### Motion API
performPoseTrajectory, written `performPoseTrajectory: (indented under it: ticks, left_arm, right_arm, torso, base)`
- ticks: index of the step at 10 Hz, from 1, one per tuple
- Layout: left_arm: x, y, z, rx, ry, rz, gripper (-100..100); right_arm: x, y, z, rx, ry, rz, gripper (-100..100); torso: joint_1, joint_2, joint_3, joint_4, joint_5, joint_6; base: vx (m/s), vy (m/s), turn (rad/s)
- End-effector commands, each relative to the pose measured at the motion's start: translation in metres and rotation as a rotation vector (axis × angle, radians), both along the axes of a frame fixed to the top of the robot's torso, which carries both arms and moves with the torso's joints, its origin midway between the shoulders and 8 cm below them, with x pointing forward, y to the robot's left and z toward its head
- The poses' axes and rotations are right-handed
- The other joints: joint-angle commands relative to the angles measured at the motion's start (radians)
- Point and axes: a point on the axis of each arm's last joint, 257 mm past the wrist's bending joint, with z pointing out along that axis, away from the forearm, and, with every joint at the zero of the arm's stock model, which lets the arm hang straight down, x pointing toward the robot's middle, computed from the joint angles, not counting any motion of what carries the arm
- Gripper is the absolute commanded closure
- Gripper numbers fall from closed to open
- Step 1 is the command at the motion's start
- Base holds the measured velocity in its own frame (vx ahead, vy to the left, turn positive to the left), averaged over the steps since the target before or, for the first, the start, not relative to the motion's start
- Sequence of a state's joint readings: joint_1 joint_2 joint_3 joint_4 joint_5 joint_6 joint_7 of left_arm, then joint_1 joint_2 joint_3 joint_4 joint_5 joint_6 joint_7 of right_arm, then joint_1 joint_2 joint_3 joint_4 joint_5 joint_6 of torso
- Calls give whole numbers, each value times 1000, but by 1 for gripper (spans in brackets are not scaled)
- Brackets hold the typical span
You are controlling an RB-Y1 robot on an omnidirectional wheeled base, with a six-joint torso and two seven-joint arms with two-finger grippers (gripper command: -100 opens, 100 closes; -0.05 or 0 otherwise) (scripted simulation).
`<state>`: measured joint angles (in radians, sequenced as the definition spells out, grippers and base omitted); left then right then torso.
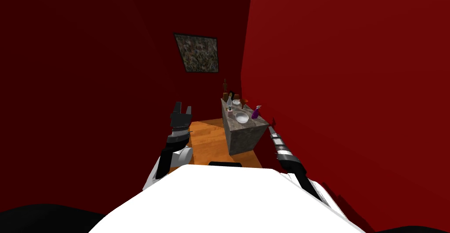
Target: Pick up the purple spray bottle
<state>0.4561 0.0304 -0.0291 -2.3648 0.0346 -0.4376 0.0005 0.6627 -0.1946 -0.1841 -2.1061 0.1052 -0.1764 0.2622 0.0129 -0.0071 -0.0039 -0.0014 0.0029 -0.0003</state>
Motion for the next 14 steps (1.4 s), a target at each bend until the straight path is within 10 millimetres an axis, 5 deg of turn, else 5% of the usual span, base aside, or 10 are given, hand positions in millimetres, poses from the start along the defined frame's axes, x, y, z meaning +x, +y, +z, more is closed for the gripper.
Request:
performPoseTrajectory:
  ticks: [1,5,8,11,13,14]
  left_arm:
    - [0,0,0,0,0,0,0]
    - [0,0,0,0,0,0,0]
    - [0,0,0,0,0,0,0]
    - [0,0,0,0,0,0,0]
    - [0,0,0,0,0,0,0]
    - [0,0,0,0,0,0,0]
  right_arm:
    - [-11,-31,-15,-80,82,-63,-100]
    - [-26,-76,-39,-169,207,-162,-100]
    - [-53,-139,-61,-291,359,-295,-100]
    - [-67,-165,-68,-323,421,-356,-100]
    - [-91,-207,-75,-379,511,-453,-100]
    - [-92,-208,-76,-376,517,-457,-100]
  torso:
    - [0,0,0,0,0,0]
    - [1,-1,0,0,0,0]
    - [1,-5,-3,-1,0,0]
    - [-2,-5,-3,-1,0,0]
    - [-5,-2,-2,-1,-1,0]
    - [-4,-8,-5,-2,-1,0]
  base:
    - [133,294,-61]
    - [79,197,-27]
    - [173,207,-20]
    - [134,159,-2]
    - [167,138,10]
    - [191,103,0]
